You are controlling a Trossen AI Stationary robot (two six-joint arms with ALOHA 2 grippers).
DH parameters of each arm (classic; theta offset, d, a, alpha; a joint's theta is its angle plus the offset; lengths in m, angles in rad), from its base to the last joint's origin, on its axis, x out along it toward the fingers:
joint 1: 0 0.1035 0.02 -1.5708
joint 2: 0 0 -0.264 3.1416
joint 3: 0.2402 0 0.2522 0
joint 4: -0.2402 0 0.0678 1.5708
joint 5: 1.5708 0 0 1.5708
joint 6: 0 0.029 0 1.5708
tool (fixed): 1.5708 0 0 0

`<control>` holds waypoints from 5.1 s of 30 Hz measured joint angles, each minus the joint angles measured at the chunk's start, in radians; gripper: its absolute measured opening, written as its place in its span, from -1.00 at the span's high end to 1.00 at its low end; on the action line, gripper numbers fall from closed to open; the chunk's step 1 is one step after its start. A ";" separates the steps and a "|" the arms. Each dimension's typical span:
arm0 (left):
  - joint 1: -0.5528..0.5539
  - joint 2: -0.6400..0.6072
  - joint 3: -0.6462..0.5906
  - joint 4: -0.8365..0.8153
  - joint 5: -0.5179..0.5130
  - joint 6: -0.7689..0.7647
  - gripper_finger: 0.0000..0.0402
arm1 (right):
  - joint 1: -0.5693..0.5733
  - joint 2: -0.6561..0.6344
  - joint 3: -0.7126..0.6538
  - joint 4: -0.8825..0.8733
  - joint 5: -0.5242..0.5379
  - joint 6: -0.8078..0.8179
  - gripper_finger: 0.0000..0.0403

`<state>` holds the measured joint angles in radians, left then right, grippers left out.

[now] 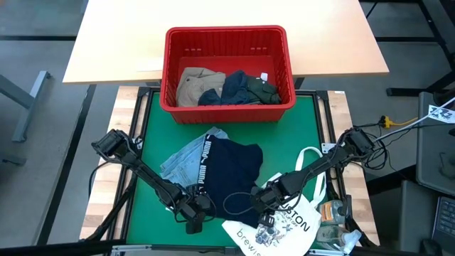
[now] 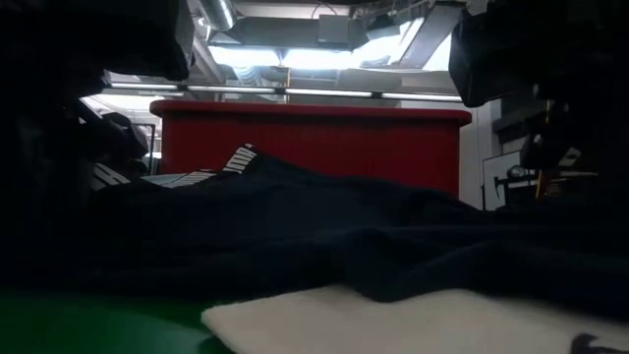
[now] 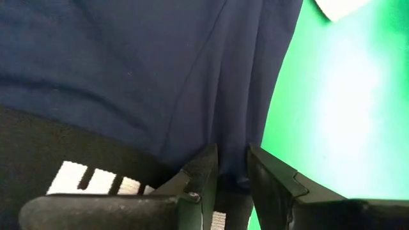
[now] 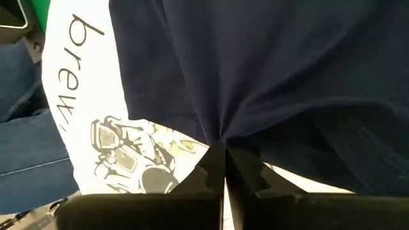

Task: Fold Laundry from Bin
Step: Fold the dark blue boxer shorts

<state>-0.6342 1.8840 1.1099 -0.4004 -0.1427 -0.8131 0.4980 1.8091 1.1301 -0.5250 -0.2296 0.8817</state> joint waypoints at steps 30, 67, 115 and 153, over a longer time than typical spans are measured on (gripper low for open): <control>0.000 -0.001 0.000 0.011 -0.025 -0.018 0.59 | 0.013 0.001 0.000 -0.146 -0.098 0.144 0.26; -0.001 -0.001 0.000 0.020 -0.032 -0.018 0.59 | 0.098 0.057 0.001 0.059 0.306 0.123 0.26; -0.002 -0.002 0.000 0.021 -0.024 -0.018 0.59 | 0.090 0.102 0.085 0.057 0.155 0.207 0.26; -0.015 -0.002 0.000 0.021 -0.025 -0.022 0.59 | 0.091 0.136 0.085 0.134 0.298 0.277 0.33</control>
<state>-0.6493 1.8824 1.1099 -0.3797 -0.1673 -0.8347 0.5888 1.9453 1.2156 -0.3914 0.0689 1.1589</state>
